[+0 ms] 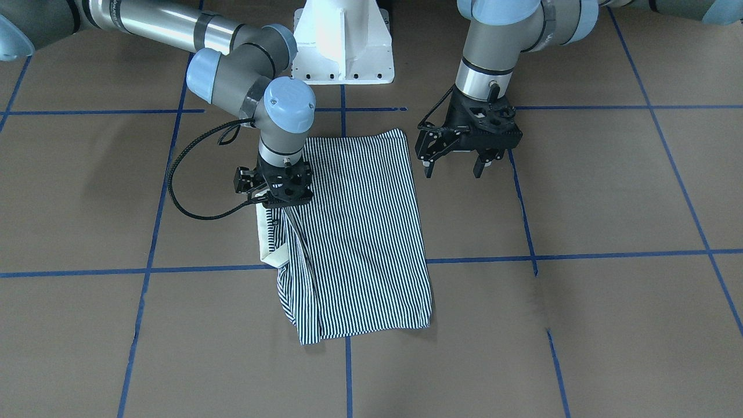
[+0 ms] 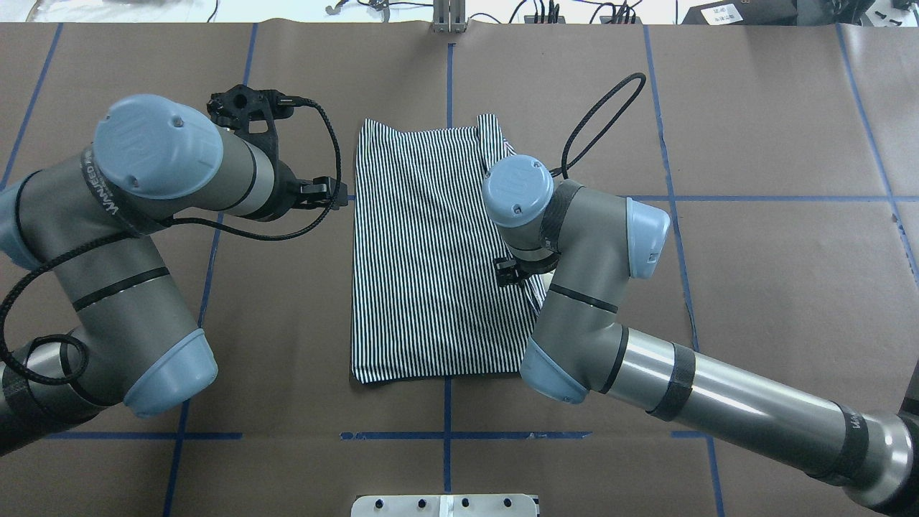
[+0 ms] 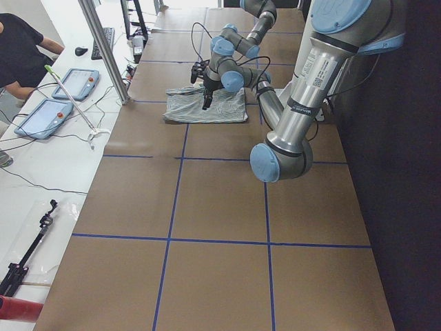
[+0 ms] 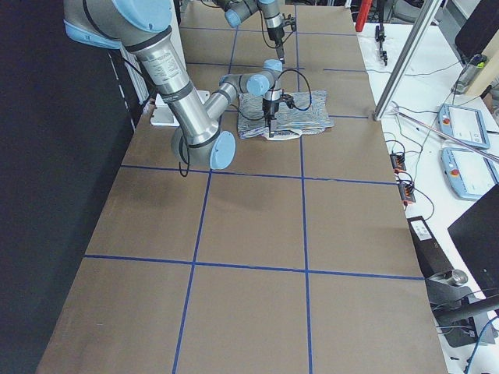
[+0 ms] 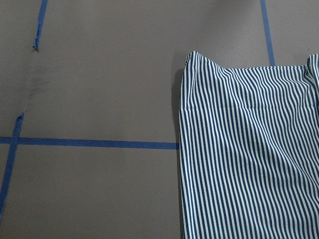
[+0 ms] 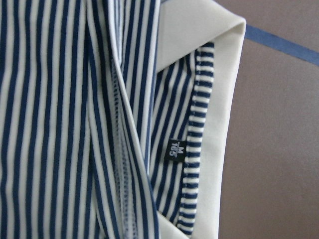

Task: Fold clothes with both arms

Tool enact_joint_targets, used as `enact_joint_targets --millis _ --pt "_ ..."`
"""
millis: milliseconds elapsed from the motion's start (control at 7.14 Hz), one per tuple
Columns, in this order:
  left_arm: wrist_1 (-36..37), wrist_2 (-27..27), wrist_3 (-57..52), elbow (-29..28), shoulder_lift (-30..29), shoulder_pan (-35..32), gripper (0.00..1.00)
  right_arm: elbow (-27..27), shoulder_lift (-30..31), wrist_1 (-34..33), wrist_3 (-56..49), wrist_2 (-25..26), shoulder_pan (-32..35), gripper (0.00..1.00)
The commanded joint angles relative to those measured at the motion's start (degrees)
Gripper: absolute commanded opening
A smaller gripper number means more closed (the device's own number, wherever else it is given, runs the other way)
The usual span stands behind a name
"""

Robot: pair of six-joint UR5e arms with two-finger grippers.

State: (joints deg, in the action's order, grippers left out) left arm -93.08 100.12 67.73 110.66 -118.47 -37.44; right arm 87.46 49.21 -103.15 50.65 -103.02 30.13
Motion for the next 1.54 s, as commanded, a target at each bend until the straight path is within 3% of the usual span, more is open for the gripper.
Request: enact_joint_targets --millis 0,420,840,1120,1400 --pt "0.0 0.0 0.0 0.0 0.0 0.0 1.0 0.1 0.4 0.1 0.0 -0.2 0.6 1.0" --pt "0.0 0.0 0.0 -0.1 0.0 0.0 1.0 0.0 0.6 0.0 -0.6 -0.2 1.6 1.0" --pt "-0.1 0.0 0.0 -0.7 -0.1 0.0 1.0 1.0 4.2 -2.0 -10.2 -0.2 7.6 1.0" --pt "0.1 0.0 0.0 -0.5 -0.1 0.0 1.0 0.7 1.0 -1.7 -9.9 -2.3 8.0 1.0" --pt "0.2 0.0 -2.1 -0.2 -0.1 -0.7 1.0 -4.3 -5.0 2.1 -9.3 -2.3 8.5 1.0"
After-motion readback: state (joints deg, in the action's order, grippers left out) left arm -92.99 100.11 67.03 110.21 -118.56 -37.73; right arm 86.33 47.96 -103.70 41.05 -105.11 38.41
